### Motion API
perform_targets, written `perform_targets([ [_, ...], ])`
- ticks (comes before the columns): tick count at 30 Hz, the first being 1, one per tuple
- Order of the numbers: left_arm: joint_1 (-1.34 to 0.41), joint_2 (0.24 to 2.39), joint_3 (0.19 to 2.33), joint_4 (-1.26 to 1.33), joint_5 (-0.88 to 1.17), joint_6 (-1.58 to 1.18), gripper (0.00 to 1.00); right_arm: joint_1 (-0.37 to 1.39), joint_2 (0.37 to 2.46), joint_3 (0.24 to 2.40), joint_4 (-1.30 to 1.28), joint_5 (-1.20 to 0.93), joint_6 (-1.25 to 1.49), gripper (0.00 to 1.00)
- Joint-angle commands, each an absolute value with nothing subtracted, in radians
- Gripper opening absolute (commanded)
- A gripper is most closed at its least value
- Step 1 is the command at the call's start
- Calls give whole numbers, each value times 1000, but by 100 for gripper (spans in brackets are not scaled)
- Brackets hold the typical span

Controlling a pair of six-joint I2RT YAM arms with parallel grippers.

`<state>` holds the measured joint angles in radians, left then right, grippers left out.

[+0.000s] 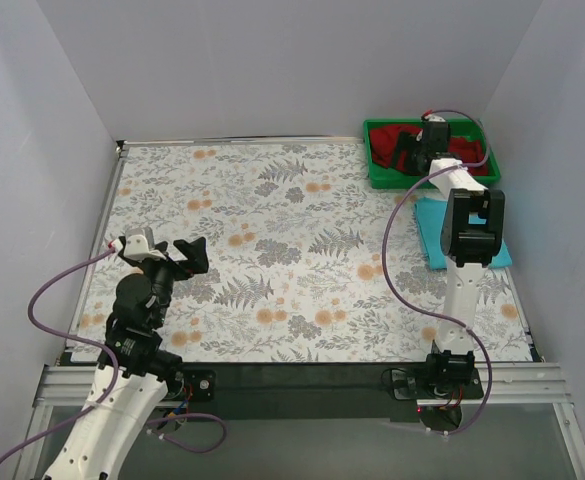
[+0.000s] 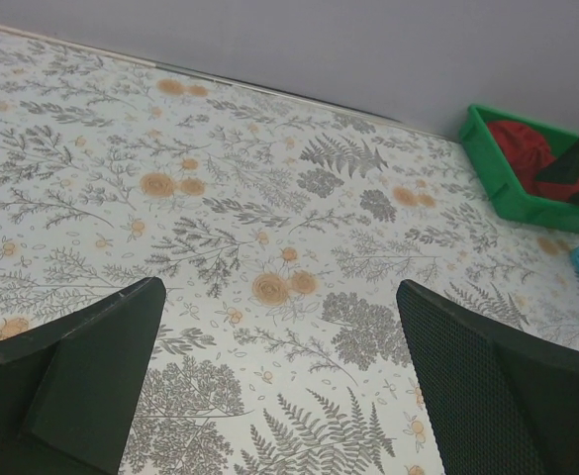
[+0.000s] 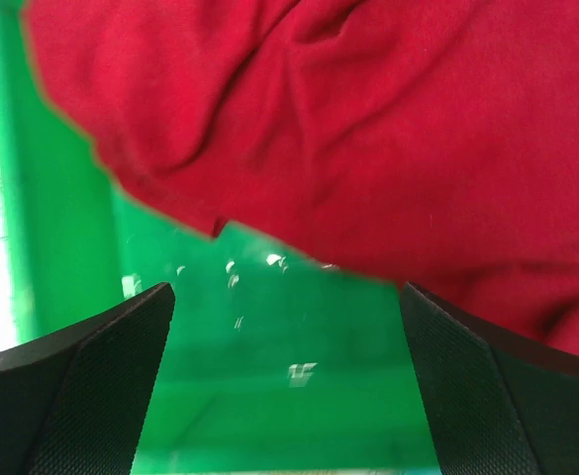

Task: Fold and stack the t-shirts
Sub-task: Grab the tshirt from the pile

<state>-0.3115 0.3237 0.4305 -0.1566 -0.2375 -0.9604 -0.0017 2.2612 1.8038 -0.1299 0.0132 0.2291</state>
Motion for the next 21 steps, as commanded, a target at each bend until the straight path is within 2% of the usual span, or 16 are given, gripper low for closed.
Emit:
perform_targets([
  [1, -314, 360, 428, -163, -227, -939, 98, 9, 2316, 1919, -66, 78, 212, 84],
  [7, -313, 397, 428, -163, -213, -937, 98, 11, 2457, 2048, -32, 97, 224, 84],
  [13, -314, 414, 428, -163, -203, -934, 98, 11, 2552, 2129, -26, 13, 281, 67],
  [14, -314, 414, 428, -164, -204, -934, 98, 9, 2562, 2143, -22, 8, 290, 63],
  [15, -314, 414, 429, -164, -203, -934, 97, 9, 2575, 2149, -17, 8, 307, 53],
  [16, -314, 414, 430, -164, -201, -934, 97, 11, 2582, 2154, -11, -33, 314, 49],
  [17, -314, 414, 430, -164, -199, -934, 97, 11, 2588, 2158, -9, -43, 322, 37],
  [20, -314, 417, 430, -164, -198, -933, 97, 9, 2589, 2163, 35, -77, 341, 21],
  [21, -314, 417, 430, -163, -196, -933, 97, 11, 2585, 2164, 46, -84, 345, 11],
])
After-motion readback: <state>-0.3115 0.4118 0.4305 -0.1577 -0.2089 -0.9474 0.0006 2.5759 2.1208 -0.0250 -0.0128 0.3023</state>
